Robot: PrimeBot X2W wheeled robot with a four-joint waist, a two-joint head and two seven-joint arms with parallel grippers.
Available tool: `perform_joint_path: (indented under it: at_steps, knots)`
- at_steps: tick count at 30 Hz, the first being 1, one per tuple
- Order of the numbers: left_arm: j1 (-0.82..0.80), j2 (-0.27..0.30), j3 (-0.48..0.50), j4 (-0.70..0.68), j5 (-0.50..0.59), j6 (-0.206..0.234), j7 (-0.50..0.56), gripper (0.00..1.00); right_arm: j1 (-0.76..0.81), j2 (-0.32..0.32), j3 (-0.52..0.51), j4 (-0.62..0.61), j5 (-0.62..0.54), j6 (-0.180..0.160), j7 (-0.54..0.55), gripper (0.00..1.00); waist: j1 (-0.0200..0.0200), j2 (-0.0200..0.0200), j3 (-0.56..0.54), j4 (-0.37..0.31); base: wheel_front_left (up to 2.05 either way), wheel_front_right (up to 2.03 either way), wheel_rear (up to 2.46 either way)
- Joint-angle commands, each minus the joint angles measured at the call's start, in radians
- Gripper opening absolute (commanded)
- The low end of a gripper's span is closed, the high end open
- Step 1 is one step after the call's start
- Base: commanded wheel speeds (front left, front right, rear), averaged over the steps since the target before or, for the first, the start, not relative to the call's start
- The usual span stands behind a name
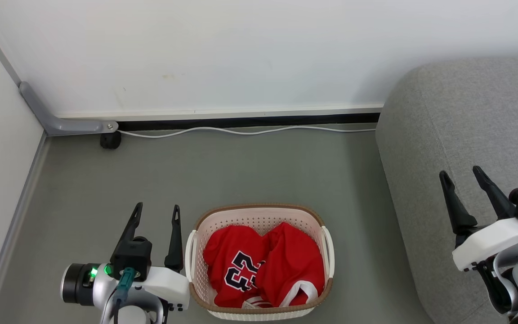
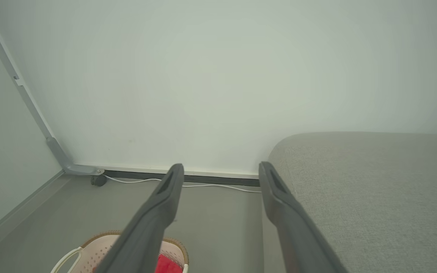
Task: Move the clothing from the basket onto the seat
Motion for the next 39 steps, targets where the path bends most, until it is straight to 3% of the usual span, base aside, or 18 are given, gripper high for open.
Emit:
perform_joint_path:
  at_steps: [1, 22, 32, 39]
  knots:
    - [-0.056, 0.007, 0.038, -0.020, 0.008, -0.002, -0.013, 1.00, -0.018, -0.016, 0.000, -0.016, -0.008, 0.007, -0.014, 1.00, 0.0000, 0.0000, -0.002, 0.001, 0.00, 0.00, 0.00]
    - [-0.053, 0.003, 0.043, -0.025, -0.013, -0.010, -0.013, 1.00, -0.013, -0.003, -0.052, -0.038, -0.007, 0.007, -0.014, 1.00, 0.0000, 0.0000, 0.017, -0.006, 0.00, 0.00, 0.00]
    - [-0.087, 0.003, -0.055, -0.055, -0.074, 0.052, -0.013, 1.00, -0.032, -0.051, -0.091, -0.125, 0.018, 0.007, -0.014, 1.00, 0.0000, 0.0000, 0.137, -0.007, 0.00, 0.00, 0.00]
    - [-0.152, 0.003, -0.172, -0.079, -0.114, 0.136, -0.013, 1.00, -0.057, -0.105, -0.145, -0.209, 0.051, 0.007, -0.014, 1.00, 0.0000, 0.0000, 0.275, -0.002, 0.00, 0.00, 0.00]
